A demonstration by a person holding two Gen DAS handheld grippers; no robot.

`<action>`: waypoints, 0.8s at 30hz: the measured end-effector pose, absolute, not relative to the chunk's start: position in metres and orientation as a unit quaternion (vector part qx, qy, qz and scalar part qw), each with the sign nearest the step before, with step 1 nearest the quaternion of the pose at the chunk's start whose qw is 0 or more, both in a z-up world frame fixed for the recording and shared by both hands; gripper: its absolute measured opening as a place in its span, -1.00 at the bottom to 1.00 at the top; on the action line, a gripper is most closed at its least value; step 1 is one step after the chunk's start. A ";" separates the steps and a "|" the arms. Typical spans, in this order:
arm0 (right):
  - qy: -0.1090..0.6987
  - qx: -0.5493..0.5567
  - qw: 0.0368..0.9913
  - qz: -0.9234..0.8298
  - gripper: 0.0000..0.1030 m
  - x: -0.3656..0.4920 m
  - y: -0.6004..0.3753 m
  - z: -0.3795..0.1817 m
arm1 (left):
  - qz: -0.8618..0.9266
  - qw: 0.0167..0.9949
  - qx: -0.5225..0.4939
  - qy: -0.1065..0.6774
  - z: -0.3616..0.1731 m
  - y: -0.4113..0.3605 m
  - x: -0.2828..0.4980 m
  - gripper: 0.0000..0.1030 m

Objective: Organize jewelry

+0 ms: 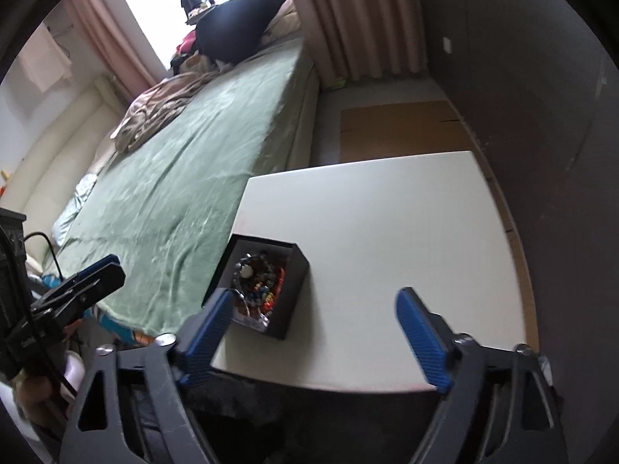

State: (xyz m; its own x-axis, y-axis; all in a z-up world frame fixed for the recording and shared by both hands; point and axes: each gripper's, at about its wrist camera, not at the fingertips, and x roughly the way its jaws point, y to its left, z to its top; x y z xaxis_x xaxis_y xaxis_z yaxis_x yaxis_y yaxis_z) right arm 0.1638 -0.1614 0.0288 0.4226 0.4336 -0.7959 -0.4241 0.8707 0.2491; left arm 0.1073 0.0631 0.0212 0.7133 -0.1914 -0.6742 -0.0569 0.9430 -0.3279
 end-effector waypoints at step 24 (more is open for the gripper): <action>0.364 0.046 0.906 0.211 1.00 0.056 -0.266 0.036 | -0.040 0.952 -0.078 0.292 0.023 -0.007 0.020 0.99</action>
State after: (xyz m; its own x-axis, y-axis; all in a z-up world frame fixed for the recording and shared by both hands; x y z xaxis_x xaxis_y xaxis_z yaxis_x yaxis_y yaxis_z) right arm 0.0557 -0.2658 0.0357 0.6457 0.4155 -0.6407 -0.3490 0.9068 0.2364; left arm 0.0196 -0.0068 0.0234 0.8258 -0.1229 -0.5505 0.0312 0.9844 -0.1731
